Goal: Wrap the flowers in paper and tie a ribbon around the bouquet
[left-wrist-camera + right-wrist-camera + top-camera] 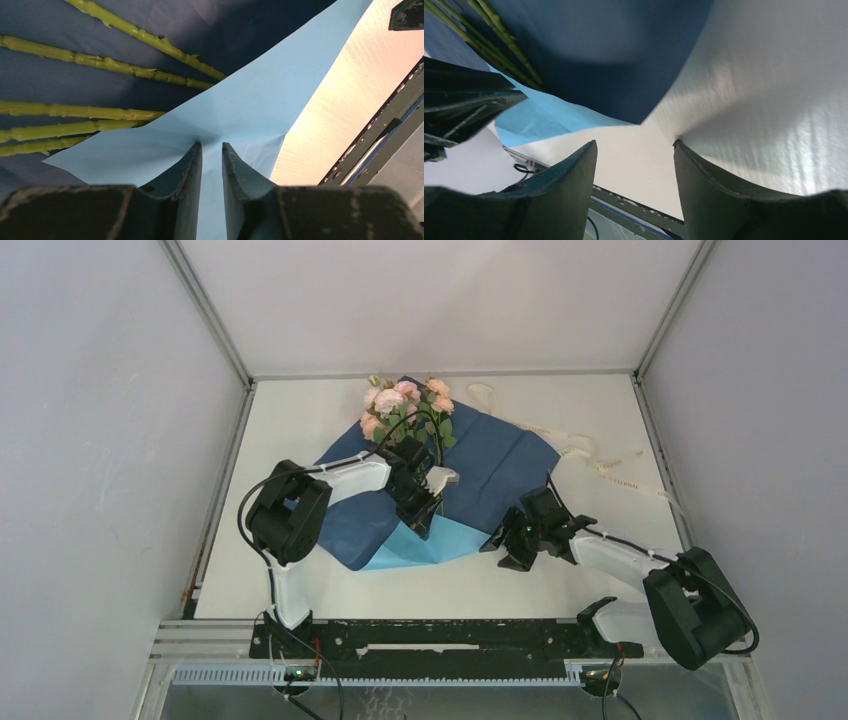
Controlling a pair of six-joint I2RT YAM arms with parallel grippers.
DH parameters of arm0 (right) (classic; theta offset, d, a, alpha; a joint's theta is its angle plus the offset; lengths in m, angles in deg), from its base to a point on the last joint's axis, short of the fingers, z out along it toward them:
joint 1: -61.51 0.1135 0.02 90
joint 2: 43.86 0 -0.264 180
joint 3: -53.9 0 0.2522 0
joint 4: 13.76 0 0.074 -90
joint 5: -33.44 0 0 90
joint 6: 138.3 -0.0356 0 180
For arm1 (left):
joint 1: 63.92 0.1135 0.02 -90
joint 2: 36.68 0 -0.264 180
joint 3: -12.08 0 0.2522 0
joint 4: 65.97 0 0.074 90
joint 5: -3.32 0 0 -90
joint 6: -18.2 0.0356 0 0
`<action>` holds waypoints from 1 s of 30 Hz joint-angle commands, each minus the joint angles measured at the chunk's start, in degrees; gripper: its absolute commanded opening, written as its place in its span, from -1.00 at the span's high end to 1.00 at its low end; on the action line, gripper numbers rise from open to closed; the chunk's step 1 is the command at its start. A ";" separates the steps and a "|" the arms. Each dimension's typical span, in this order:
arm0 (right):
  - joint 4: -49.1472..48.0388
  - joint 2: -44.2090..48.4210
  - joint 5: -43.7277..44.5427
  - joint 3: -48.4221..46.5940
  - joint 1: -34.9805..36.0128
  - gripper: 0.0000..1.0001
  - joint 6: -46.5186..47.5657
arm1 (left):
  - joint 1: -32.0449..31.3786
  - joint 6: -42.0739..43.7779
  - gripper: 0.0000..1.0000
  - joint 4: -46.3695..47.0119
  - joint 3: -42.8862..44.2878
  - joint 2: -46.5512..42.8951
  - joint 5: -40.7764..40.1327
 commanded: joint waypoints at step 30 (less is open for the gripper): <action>-10.08 -9.57 6.52 -4.43 0.03 1.00 -7.24 | 0.02 1.51 0.42 -1.16 5.93 -1.32 -3.78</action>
